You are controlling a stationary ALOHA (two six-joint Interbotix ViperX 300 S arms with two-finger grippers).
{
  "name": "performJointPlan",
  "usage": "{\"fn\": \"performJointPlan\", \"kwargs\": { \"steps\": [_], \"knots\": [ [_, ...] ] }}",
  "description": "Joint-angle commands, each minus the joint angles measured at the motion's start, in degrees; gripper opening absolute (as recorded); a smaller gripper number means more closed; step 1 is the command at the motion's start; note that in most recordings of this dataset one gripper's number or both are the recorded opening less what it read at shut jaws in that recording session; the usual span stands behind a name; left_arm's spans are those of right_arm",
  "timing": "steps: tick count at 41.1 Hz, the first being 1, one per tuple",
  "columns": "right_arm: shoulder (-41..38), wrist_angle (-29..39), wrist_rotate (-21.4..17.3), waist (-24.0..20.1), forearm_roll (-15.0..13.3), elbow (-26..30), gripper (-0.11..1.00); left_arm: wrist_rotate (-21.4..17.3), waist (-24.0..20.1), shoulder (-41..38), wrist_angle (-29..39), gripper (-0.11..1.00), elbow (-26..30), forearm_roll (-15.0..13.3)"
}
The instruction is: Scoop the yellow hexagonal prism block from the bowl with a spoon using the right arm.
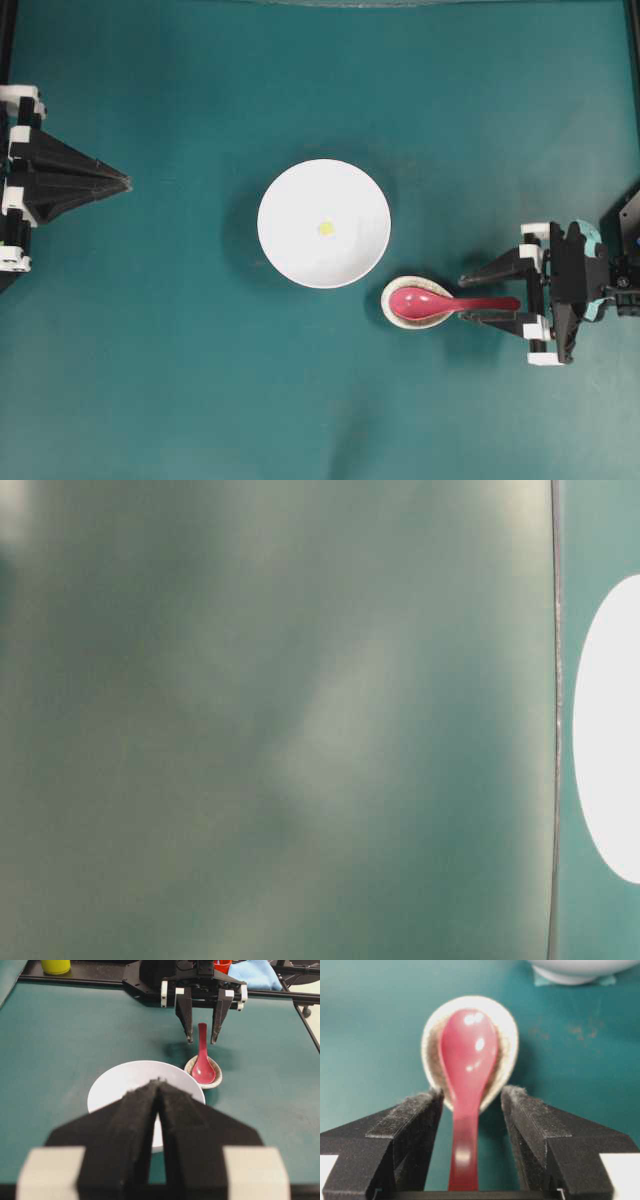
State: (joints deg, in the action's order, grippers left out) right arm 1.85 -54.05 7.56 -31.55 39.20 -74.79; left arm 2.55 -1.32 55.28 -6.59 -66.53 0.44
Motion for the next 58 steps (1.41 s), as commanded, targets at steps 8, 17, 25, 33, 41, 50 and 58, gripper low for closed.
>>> {"fn": "performJointPlan", "kwargs": {
  "steps": [8, 17, 25, 33, 41, 50, 58],
  "knots": [
    [-0.8, -2.4, -4.8, -1.4, 0.1, -1.1, 0.56, 0.1, -0.1, -0.4, 0.1, 0.04, 1.6, 0.1],
    [-2.9, -2.6, -8.5, -2.9, 0.1, -1.1, 0.56, 0.1, -0.1, -0.4, 0.1, 0.04, 1.6, 0.1],
    [-4.8, -3.9, -8.7, -2.9, 0.1, -0.5, 0.56, 0.1, -0.1, -0.4, 0.1, 0.04, 1.6, 0.1],
    [-5.2, -4.3, -8.9, -2.9, 0.2, -0.6, 0.56, 0.1, -0.1, -0.4, 0.1, 0.04, 1.6, 0.1],
    [-5.2, -4.3, -9.0, -2.9, 0.2, -0.4, 0.55, 0.1, -0.1, -0.4, 0.1, 0.04, 1.6, 0.1],
    [-5.2, -4.3, -9.0, -2.9, 0.1, -0.4, 0.46, 0.1, -0.1, -0.4, 0.1, 0.04, 1.6, 0.1],
    [-5.2, -4.6, -9.0, -2.9, 0.1, -0.4, 0.38, 0.1, -0.1, -0.4, 0.1, 0.04, 1.6, 0.1]
  ]
}}
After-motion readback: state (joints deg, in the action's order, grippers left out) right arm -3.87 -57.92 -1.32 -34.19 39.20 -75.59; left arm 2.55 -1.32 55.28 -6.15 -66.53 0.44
